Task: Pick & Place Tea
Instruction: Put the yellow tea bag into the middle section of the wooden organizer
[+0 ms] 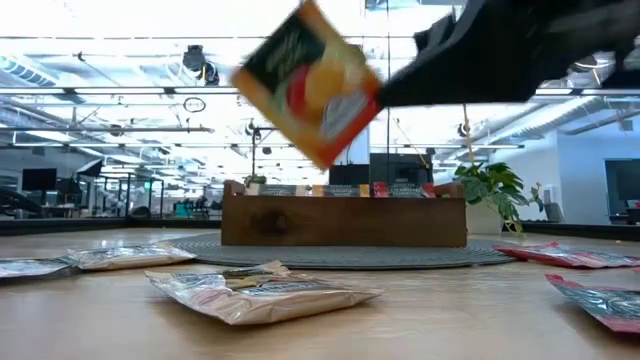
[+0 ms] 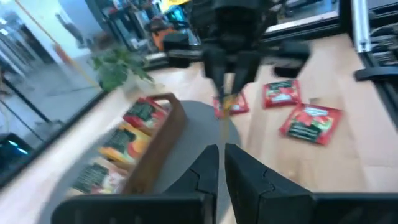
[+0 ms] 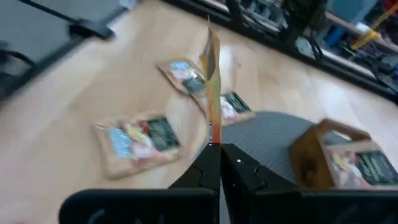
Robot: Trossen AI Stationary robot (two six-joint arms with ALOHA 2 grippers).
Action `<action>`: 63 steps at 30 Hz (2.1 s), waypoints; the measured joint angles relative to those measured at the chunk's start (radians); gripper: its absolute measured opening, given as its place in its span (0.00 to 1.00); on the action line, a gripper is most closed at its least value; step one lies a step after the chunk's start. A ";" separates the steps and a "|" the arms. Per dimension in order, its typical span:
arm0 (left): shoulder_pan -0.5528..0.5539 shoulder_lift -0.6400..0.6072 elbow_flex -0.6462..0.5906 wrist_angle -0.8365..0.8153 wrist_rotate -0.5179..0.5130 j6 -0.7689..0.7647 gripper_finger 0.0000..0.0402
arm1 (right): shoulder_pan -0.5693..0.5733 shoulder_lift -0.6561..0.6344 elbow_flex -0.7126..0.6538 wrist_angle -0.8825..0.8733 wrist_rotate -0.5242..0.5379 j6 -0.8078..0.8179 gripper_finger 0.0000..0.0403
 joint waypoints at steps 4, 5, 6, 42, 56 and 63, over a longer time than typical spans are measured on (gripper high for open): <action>0.039 0.000 0.000 0.011 0.045 -0.003 0.13 | 0.045 -0.024 -0.013 0.007 0.056 -0.012 0.00; 0.053 0.000 0.000 0.017 0.087 0.000 0.15 | 0.051 -0.024 -0.015 0.019 0.071 -0.020 0.00; 0.068 0.000 0.000 0.020 0.139 0.006 0.18 | 0.057 -0.024 -0.021 0.031 0.085 -0.030 0.00; 0.224 0.071 0.001 0.112 0.440 0.095 0.23 | 0.049 -0.023 -0.058 0.048 0.062 0.030 0.00; 0.227 0.071 0.001 0.145 0.448 0.131 0.20 | 0.039 0.012 -0.059 0.077 0.071 0.052 0.00; 0.227 0.071 0.001 0.121 0.479 0.132 0.02 | 0.016 0.021 -0.059 0.094 0.048 0.047 0.00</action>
